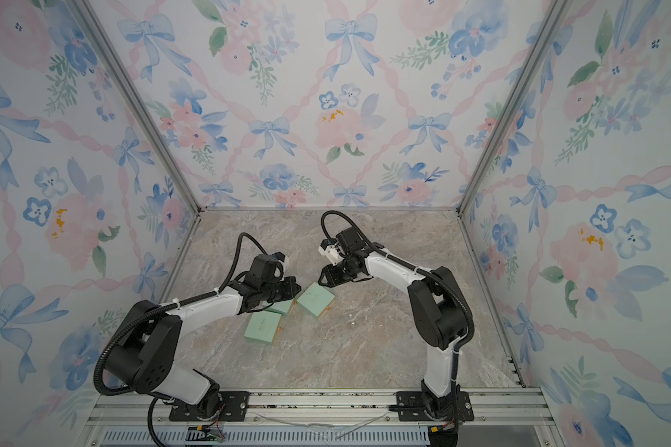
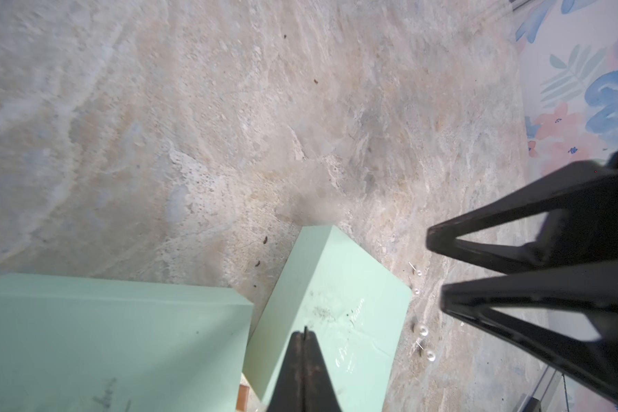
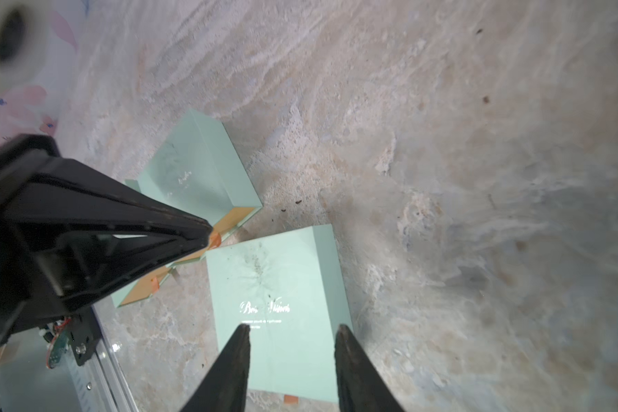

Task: Take out the earrings from the drawer-style jewelry box
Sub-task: Move the jewelry box to the center of the board, then adjust the jewelry box at the center of the board.

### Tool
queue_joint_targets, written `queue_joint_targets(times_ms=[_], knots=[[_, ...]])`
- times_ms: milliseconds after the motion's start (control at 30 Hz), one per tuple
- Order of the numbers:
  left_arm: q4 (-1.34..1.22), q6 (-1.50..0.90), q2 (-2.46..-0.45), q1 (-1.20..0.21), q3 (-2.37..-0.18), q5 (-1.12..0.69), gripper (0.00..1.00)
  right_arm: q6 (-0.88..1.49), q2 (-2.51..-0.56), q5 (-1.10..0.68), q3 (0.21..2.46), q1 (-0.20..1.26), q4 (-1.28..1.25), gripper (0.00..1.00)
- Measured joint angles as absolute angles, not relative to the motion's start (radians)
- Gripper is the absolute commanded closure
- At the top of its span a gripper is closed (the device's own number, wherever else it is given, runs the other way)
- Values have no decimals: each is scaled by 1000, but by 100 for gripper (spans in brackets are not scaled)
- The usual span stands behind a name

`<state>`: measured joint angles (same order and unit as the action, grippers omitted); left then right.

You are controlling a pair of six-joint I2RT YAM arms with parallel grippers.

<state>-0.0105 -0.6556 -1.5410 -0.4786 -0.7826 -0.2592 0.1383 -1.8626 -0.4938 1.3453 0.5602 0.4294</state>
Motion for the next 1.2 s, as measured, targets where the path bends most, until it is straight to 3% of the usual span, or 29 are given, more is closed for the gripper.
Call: queue_joint_targets(times_ms=[333,1200], knots=[[-5,-654,-1660,-485,-900,-259,100,290,-1762,-471,1173,604,371,63],[-2,-632,-1747,-504,-939,-260,100,435,-1769,-426,1100,662,347,67]])
